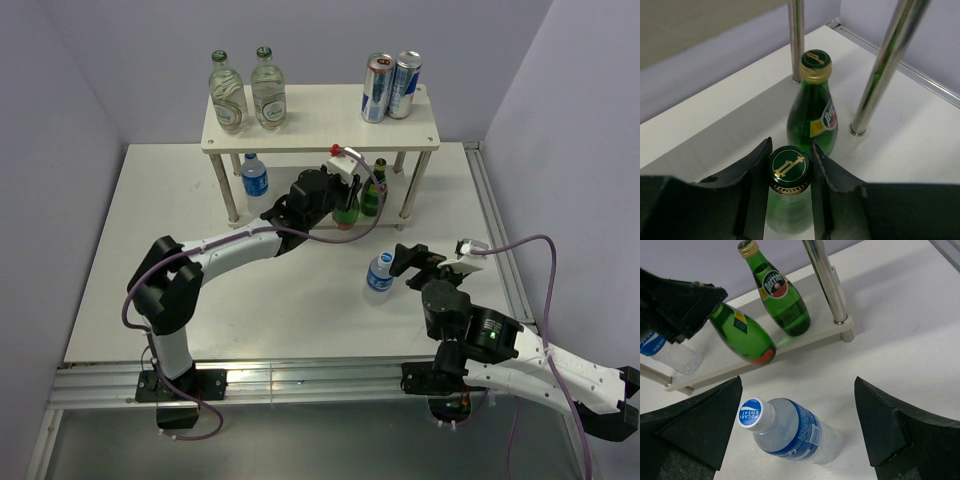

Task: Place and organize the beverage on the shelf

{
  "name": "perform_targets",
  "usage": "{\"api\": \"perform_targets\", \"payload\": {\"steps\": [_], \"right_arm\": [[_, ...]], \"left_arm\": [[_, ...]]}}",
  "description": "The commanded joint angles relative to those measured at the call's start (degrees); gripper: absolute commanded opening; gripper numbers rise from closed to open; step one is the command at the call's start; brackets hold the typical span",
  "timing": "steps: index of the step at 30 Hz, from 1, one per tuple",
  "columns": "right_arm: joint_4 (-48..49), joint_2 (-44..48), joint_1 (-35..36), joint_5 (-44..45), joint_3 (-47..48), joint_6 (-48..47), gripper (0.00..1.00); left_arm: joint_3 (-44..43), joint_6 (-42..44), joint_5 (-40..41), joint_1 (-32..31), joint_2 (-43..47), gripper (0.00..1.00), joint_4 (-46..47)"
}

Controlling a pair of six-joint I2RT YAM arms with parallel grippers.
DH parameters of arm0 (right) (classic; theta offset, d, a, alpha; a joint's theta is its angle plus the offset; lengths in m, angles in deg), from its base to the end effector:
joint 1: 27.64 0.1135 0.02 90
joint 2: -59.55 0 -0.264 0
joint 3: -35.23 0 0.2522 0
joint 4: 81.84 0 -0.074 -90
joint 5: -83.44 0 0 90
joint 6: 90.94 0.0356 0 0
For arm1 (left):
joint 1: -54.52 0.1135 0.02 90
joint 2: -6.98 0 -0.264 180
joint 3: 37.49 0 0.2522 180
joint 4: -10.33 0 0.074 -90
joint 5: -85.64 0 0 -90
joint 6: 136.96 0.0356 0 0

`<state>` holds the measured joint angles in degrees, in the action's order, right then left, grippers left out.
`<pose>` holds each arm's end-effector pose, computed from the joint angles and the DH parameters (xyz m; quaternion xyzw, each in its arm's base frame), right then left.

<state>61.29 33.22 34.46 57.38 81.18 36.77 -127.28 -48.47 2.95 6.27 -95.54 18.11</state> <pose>0.0781 0.0792 0.2887 0.1626 0.7340 0.1103 0.6502 0.2911 -0.3194 0.3062 0.2522 0.6922 -0.2412 0.6317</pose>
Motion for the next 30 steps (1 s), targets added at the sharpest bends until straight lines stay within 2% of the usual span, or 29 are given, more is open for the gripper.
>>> {"api": "perform_targets", "payload": {"steps": [1, 7, 17, 30], "right_arm": [[2.55, 0.31, 0.29, 0.31, -0.54, -0.27, 1.00], [3.51, 0.14, 0.30, -0.48, -0.72, -0.80, 1.00], [4.66, -0.57, 0.21, -0.75, -1.07, -1.15, 1.00], [4.66, 0.05, 0.30, -0.66, -1.33, -1.15, 1.00]], "left_arm": [[-7.72, 0.90, 0.24, 0.61, 0.05, 0.00, 12.03], [-9.66, 0.90, 0.69, 1.14, -3.47, 0.00, 13.70], [-9.22, 0.90, 1.30, 1.58, -7.08, 0.00, 21.78], [-11.60, -0.33, 1.56, 2.19, -11.91, 0.00, 25.57]]}}
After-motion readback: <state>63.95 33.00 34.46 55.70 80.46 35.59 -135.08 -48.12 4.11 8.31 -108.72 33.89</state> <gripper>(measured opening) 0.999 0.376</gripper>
